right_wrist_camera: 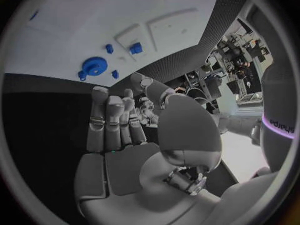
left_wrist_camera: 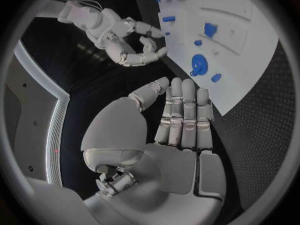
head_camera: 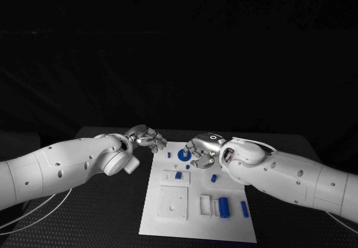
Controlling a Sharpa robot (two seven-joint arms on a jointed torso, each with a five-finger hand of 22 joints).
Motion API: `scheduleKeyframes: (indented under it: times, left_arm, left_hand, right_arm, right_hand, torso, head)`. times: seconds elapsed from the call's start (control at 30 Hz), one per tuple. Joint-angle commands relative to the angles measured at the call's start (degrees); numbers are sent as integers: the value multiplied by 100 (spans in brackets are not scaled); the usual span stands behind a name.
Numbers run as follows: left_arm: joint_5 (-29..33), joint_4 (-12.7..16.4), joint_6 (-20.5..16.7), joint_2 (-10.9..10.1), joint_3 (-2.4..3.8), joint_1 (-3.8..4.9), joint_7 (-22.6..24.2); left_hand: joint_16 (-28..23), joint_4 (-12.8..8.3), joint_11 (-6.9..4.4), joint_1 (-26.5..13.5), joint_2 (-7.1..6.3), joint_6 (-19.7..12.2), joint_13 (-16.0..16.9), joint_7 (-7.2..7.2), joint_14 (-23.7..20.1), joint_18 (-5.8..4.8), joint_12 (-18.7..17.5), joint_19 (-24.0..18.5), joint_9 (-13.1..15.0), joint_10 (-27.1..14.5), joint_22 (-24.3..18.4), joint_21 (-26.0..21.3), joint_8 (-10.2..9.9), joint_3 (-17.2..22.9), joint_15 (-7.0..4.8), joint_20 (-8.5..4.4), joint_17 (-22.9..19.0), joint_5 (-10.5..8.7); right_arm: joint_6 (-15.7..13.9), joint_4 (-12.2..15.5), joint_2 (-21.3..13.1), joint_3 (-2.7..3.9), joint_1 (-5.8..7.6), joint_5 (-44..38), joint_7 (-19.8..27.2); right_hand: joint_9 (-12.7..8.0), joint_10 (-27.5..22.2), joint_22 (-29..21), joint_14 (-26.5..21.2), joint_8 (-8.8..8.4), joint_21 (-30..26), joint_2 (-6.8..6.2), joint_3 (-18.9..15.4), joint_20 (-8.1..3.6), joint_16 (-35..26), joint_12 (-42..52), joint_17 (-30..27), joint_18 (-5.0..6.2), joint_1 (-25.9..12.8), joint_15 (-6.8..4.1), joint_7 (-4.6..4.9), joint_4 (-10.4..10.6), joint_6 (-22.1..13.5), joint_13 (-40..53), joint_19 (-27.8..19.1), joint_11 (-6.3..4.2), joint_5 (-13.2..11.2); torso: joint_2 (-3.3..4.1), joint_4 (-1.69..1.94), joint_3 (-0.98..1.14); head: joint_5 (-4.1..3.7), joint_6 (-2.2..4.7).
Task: Assemble the parts on the task board
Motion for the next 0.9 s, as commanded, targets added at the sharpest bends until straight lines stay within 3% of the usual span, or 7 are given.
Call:
scheduleKeyframes:
  times: [0.03, 0.27, 0.47, 0.57, 0.7, 0.9]
  left_arm:
    - [726, 57, -425, -16, 2, 2, 494]
    - [880, 168, -620, -44, 4, 4, 741]
    - [1178, 285, -887, -114, 7, 10, 1053]
    - [1269, 327, -985, -136, 8, 27, 1157]
    - [1321, 383, -999, -160, 9, 54, 1211]
    - [1322, 452, -980, -188, 9, 92, 1224]
  left_hand:
    - [-36, 3, -1, 60, 11, -9, -11, 34, 9, -51, -27, 1, -4, -44, -2, -42, 20, -10, 21, -124, 2, 13]
    - [-42, 1, -2, 82, 23, -10, -29, 32, 17, -49, -35, 8, -5, -32, -2, -52, 26, -11, 21, -122, 6, 33]
    - [-48, 0, -2, 90, 22, -12, -39, 31, 17, -49, -40, 9, -5, -27, -2, -59, 28, -14, 22, -120, 7, 45]
    - [-52, 1, -3, 94, 22, -14, -46, 30, 18, -50, -43, 9, -6, -23, -3, -64, 30, -15, 24, -118, 8, 55]
    - [-56, 0, -4, 104, 25, -14, -54, 30, 19, -50, -47, 10, -7, -17, -2, -71, 33, -15, 25, -117, 10, 70]
    - [-59, 0, -5, 108, 25, -15, -60, 29, 21, -50, -48, 11, -7, -12, -2, -75, 35, -16, 25, -115, 11, 77]
  right_arm:
    - [293, -76, 126, -91, -6, -736, 148]
    - [343, -366, 461, -302, -24, -969, 150]
    - [387, -472, 606, -331, -45, -1145, 47]
    - [402, -580, 701, -377, -75, -1261, -30]
    - [432, -674, 782, -428, -116, -1335, -67]
    - [535, -748, 812, -454, -131, -1387, -90]
  right_hand:
    - [-10, 30, 133, 16, -16, 68, -13, 113, -18, 54, 35, 18, 41, 118, -56, -84, -8, -16, 8, 23, -54, -120]
    - [-43, 47, 134, 15, -42, 182, -21, 259, -50, 140, 79, 76, 41, 179, -135, -187, -15, -111, 37, 33, -143, -298]
    - [-62, 53, 132, 16, -61, 238, -30, 304, -67, 181, 105, 108, 41, 183, -161, -224, -16, -181, 58, 42, -174, -351]
    - [-73, 52, 129, 14, -77, 262, -36, 332, -76, 193, 111, 118, 41, 193, -176, -248, -17, -237, 67, 41, -192, -380]
    - [-89, 48, 122, 7, -100, 283, -46, 423, -83, 197, 112, 126, 41, 226, -199, -290, -12, -325, 73, 32, -221, -460]
    - [-99, 33, 119, -4, -112, 298, -81, 555, -86, 195, 104, 128, 41, 305, -217, -334, -28, -416, 78, 5, -248, -481]
  torso:
    - [11, 30, -23]
    - [38, 88, -48]
    - [75, 140, -82]
    - [96, 168, -106]
    - [127, 207, -127]
    - [166, 264, -165]
  head:
    - [-5, 0]
    - [-36, 0]
    - [-66, -4]
    - [-79, 3]
    - [-109, 6]
    - [-142, -7]
